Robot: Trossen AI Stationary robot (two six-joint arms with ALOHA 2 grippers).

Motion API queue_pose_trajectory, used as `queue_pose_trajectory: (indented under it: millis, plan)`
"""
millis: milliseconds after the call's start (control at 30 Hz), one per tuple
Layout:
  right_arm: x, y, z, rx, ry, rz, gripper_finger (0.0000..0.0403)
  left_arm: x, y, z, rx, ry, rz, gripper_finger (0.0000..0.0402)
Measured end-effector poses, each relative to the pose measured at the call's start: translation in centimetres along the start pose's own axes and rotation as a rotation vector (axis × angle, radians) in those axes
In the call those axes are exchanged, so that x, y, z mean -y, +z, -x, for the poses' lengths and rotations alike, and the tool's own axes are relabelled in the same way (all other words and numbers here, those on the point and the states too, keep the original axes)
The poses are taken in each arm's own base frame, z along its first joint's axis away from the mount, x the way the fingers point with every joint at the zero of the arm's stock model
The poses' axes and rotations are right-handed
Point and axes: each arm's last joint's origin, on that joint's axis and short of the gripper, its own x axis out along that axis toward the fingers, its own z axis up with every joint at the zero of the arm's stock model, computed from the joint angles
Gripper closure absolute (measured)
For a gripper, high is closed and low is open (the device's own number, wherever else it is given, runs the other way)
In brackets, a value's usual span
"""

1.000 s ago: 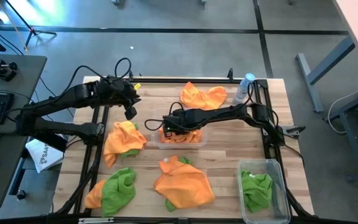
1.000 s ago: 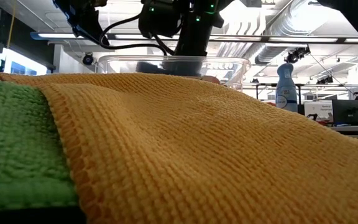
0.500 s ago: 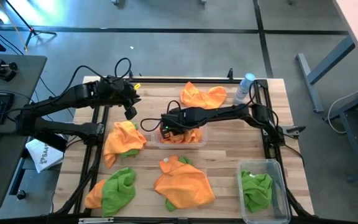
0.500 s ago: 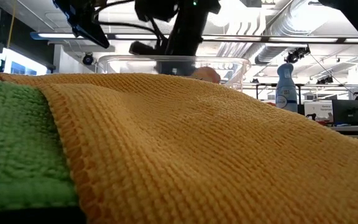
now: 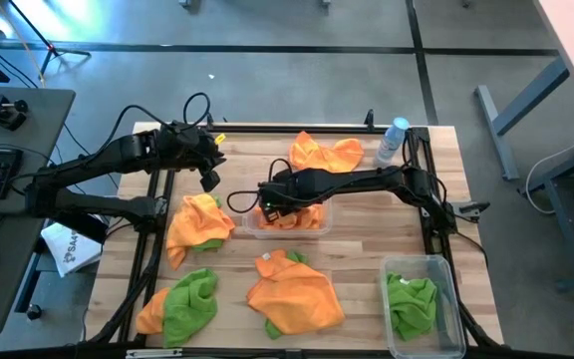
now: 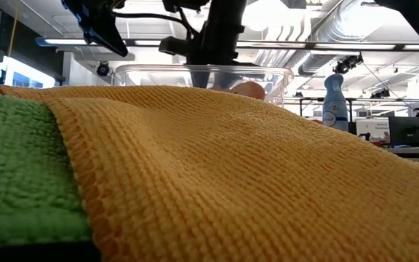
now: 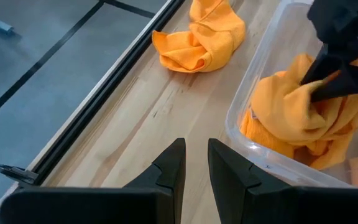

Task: Sort microfiber towel by color & place in baskets
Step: Put the yellow microfiber cloth into the top transparent bin, then put the green microfiber cloth into the bottom transparent bin

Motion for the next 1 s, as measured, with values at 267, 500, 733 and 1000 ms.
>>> queue_pose_trajectory:
  millis: [267, 500, 733, 1000]
  plan:
    - [1.6, -0.6, 5.2, 0.079, -0.036, 0.057, 0.0269, 0.0, -0.1, 0.0, -0.012, 0.0, 0.022, 0.0347]
    - [4.0, -1.5, 9.2, 0.08, -0.139, 0.352, 0.0297, 0.0, -0.1, 0.0, -0.013, 0.001, 0.081, 0.0347]
    - [4.6, -2.7, 9.7, -0.014, -0.192, 0.59, 0.0341, 0.0, -0.1, 0.0, -0.014, -0.007, 0.107, 0.0347]
    - [7.0, -5.0, 14.4, 0.084, -0.188, 0.725, 0.0386, 0.8, -0.2, 0.2, -0.016, -0.066, 0.156, 0.0352]
